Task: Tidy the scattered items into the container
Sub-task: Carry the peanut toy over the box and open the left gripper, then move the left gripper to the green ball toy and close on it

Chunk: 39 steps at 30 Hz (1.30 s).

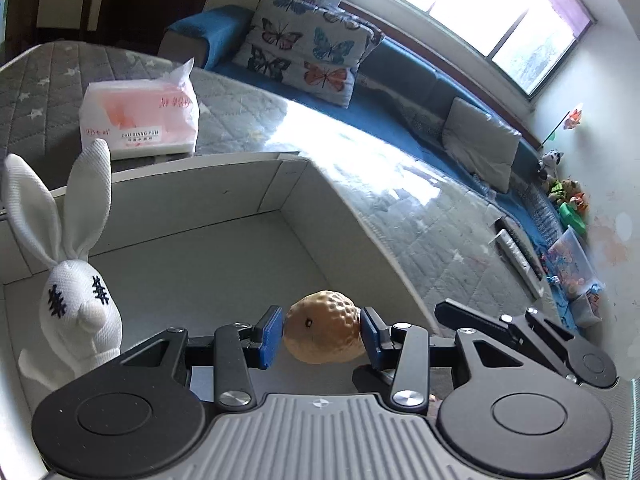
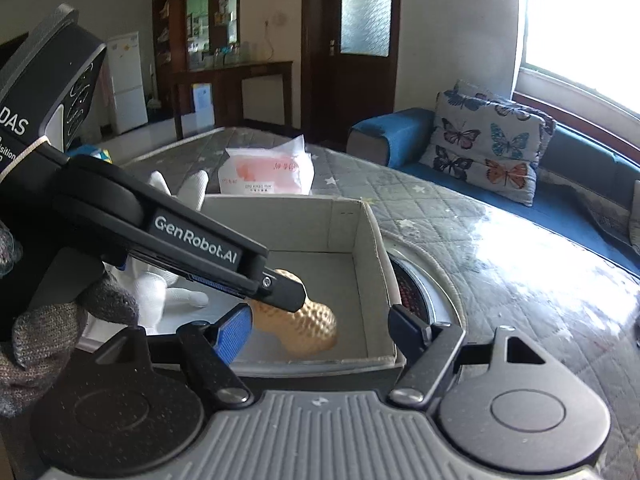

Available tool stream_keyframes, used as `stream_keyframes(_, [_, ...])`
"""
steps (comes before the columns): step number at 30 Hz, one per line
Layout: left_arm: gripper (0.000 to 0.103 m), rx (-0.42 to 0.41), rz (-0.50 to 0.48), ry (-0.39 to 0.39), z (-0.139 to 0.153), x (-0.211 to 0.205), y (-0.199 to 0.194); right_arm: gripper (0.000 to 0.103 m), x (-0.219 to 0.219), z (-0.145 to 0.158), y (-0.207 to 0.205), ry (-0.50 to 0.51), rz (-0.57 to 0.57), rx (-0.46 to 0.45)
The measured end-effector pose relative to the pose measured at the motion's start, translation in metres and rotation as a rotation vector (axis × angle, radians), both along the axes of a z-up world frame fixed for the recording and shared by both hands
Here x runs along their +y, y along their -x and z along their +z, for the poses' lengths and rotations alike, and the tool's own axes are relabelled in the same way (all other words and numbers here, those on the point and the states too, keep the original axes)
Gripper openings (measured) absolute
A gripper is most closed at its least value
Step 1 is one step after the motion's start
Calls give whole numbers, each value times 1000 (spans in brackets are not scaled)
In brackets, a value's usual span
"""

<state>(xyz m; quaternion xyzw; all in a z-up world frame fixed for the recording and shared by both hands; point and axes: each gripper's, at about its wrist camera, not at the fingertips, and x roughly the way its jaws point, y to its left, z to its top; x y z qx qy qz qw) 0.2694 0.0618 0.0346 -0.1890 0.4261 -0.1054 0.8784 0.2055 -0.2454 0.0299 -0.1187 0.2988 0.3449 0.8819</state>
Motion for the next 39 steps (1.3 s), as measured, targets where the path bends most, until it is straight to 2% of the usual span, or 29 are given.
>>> stream_keyframes(4, [45,-26,-3,-34,7,-9,8,77,-10,3,17,-36,-24,-1])
stream_keyframes(13, [45,-36,4,-16,7,-14,5,78,-23,2,44,-38,-33,-20])
stream_keyframes(19, [44,-53,-6,-22,10,-17,17,78,-26,-5,50,-57,-40,6])
stream_keyframes(32, [44,-134,-19,-32,25,-23,87,78,-48,-24,110,-52,-54,26])
stream_keyframes(39, [44,-125,-18,-25,12,-29,122,78,-52,-26,132,-89,-50,42])
